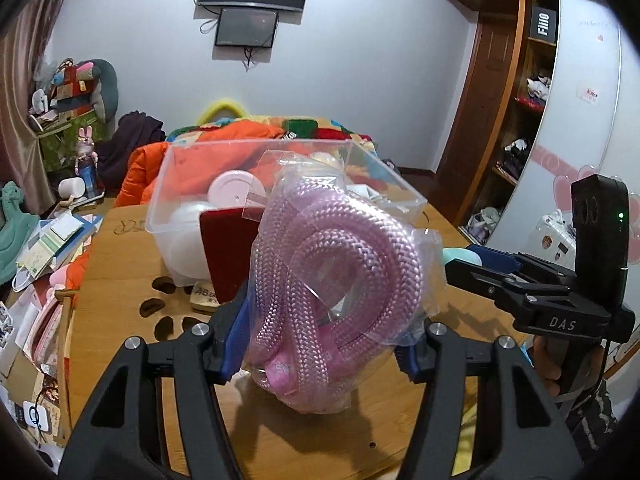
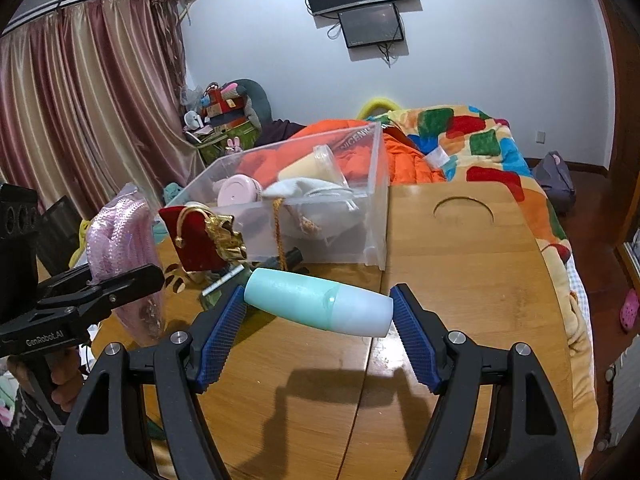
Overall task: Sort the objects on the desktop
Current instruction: 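Lift and carry the bagged pink rope and mint-green bottle over the clear box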
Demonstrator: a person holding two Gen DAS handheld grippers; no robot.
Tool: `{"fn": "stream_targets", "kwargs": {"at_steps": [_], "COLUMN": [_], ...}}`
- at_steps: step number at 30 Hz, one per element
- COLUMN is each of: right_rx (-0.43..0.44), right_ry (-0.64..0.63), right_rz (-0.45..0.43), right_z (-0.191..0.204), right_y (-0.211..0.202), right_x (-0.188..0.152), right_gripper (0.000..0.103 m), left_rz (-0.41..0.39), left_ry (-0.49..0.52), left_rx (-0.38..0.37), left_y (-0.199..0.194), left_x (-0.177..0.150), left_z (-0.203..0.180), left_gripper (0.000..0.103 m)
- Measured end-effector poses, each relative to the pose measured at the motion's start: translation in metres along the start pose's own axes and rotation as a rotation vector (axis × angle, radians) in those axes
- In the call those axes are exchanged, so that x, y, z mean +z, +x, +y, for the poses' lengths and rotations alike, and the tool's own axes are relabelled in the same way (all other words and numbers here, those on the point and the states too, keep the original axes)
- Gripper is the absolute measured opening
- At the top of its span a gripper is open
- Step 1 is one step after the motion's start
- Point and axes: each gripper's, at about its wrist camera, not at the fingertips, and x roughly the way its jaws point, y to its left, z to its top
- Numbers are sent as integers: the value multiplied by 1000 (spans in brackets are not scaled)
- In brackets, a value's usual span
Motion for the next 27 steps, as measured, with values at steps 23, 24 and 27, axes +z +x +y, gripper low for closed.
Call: {"fn": "stream_targets", "kwargs": {"at_steps": [23,24,27], "right_rx": [15,15,20], "right_ry": [-172,-177,-184], "right_rz": [-101,-99,-94], "right_z": [35,36,39], "right_y": [-10,-7,2], "right_x": [54,55,59], "right_gripper": [71,71,71], "left_rz": [-146,-147,-148], "left_ry": [3,1,-2], "left_rx": [47,42,27], "left_y": [-22,-21,-16], "left_x": [48,50,58], "left_z": [29,31,38], "left_gripper": [60,60,60]}}
